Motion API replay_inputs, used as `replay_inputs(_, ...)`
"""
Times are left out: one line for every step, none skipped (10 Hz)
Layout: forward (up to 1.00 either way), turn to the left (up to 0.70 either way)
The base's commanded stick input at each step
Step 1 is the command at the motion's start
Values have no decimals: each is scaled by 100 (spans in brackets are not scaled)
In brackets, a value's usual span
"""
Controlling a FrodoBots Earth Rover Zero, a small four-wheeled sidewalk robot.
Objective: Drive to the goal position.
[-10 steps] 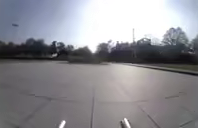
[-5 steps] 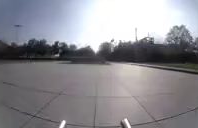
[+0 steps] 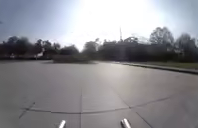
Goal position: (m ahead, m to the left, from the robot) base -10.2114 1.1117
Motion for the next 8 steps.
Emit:
replay_inputs(100, 7)
replay_inputs(100, 0)
replay_inputs(100, 7)
replay_inputs(100, 2)
replay_inputs(100, 0)
replay_inputs(100, 0)
replay_inputs(100, 0)
replay_inputs(100, 0)
